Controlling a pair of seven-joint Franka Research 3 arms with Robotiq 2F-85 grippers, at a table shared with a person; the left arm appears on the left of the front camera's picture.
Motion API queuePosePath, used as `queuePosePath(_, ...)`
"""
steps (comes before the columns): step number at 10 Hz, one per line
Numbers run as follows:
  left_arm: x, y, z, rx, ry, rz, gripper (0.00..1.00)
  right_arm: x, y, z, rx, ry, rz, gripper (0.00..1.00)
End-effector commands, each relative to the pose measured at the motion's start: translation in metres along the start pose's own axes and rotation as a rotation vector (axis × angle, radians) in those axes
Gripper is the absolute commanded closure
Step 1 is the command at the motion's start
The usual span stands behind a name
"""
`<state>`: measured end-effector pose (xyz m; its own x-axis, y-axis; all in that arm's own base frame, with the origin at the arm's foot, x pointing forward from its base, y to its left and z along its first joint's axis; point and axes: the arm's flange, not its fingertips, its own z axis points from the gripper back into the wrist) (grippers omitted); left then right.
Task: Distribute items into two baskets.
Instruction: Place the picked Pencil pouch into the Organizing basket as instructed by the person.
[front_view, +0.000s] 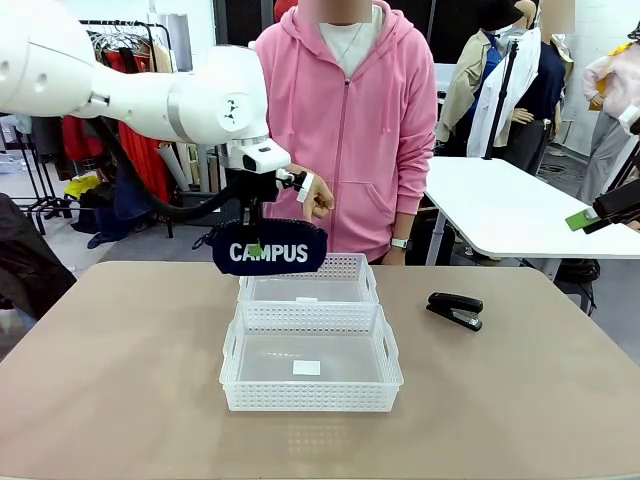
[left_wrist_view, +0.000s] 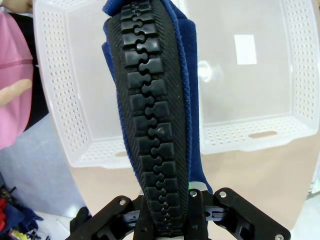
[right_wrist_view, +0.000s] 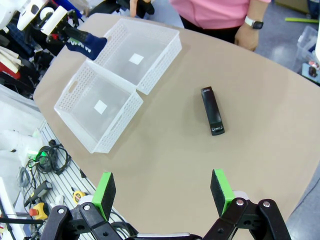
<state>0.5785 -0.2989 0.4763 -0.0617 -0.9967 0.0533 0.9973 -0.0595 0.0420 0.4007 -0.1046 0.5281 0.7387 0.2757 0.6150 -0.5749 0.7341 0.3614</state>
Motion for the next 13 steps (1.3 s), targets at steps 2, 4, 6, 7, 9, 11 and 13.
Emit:
queuePosePath(2, 0.021, 0.023, -0.009, -0.003, 0.022, 0.028, 1.00, 0.001, 0.000, 0.000, 0.013, -0.015, 0.004, 0.00)
queuePosePath(4, 0.035, 0.034, -0.024, 0.019, 0.029, 0.036, 1.00, 0.001, 0.000, 0.000, 0.013, -0.015, 0.004, 0.00)
queuePosePath(6, 0.043, 0.037, -0.037, 0.074, 0.022, 0.015, 1.00, 0.001, 0.000, 0.000, 0.013, -0.015, 0.004, 0.00)
queuePosePath(7, 0.046, 0.040, -0.045, 0.087, 0.021, 0.015, 1.00, 0.001, 0.000, 0.000, 0.013, -0.015, 0.004, 0.00)
queuePosePath(9, 0.052, 0.046, -0.063, 0.107, 0.006, -0.001, 1.00, 0.001, 0.000, 0.000, 0.013, -0.015, 0.004, 0.00)
queuePosePath(11, 0.059, 0.050, -0.081, 0.108, 0.024, -0.023, 1.00, 0.001, 0.000, 0.000, 0.013, -0.015, 0.004, 0.00)
queuePosePath(13, 0.062, 0.056, -0.095, 0.111, 0.021, -0.039, 1.00, 0.001, 0.000, 0.000, 0.013, -0.015, 0.004, 0.00)
